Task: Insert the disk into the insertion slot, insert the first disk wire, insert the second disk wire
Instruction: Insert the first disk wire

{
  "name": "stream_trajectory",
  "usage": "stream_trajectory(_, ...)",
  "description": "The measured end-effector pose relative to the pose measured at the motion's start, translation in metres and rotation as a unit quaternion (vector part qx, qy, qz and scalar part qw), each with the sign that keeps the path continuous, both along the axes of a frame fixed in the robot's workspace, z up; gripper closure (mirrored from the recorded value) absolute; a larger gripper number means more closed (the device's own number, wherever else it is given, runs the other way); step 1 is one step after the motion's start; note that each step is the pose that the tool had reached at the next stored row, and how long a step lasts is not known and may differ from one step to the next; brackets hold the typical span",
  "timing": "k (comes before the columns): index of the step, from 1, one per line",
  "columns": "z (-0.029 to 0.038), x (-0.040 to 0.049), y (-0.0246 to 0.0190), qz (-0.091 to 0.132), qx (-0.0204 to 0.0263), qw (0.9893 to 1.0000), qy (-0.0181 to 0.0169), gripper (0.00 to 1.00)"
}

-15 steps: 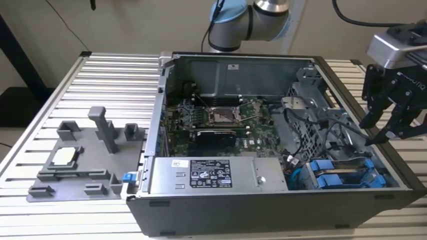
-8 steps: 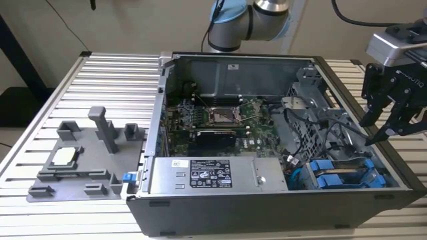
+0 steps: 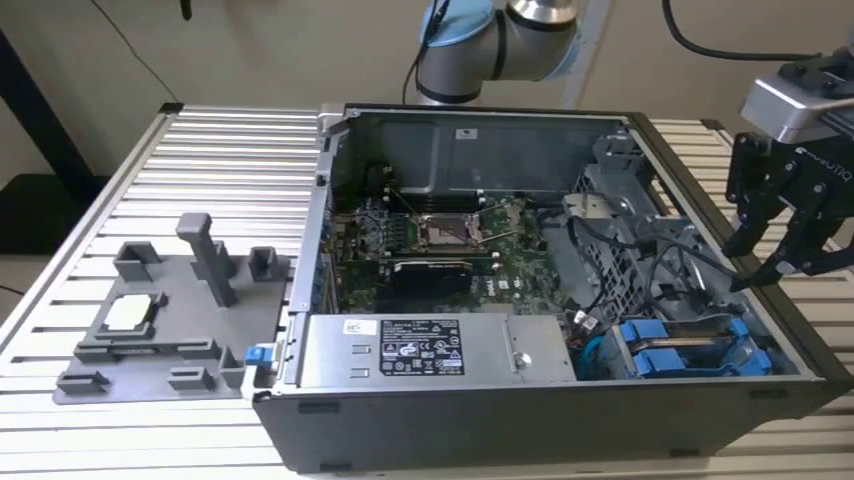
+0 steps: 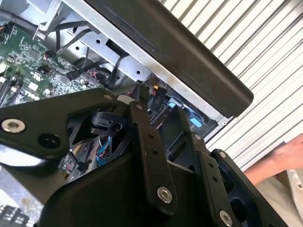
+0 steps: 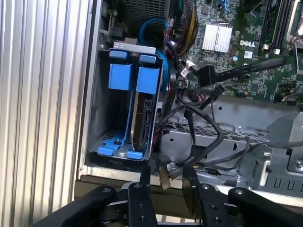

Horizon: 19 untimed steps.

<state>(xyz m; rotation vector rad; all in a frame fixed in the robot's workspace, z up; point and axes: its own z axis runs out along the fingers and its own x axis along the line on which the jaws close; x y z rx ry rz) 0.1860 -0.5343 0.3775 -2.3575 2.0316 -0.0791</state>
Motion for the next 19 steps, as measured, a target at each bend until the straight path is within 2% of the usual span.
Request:
stream_trajectory(10, -0.0016, 0.0033, 0.0000, 0.007, 0.0000, 1.0000, 0.0003, 0.59)
stream_trajectory(15, -0.0045, 0.0054, 0.0000, 0.018, -0.0006, 0.9998, 0.0019, 0.59)
stream_trajectory(19, -0.0059, 0.0055, 0.0000, 0.018, -0.0032, 0.9998, 0.0050, 0.59)
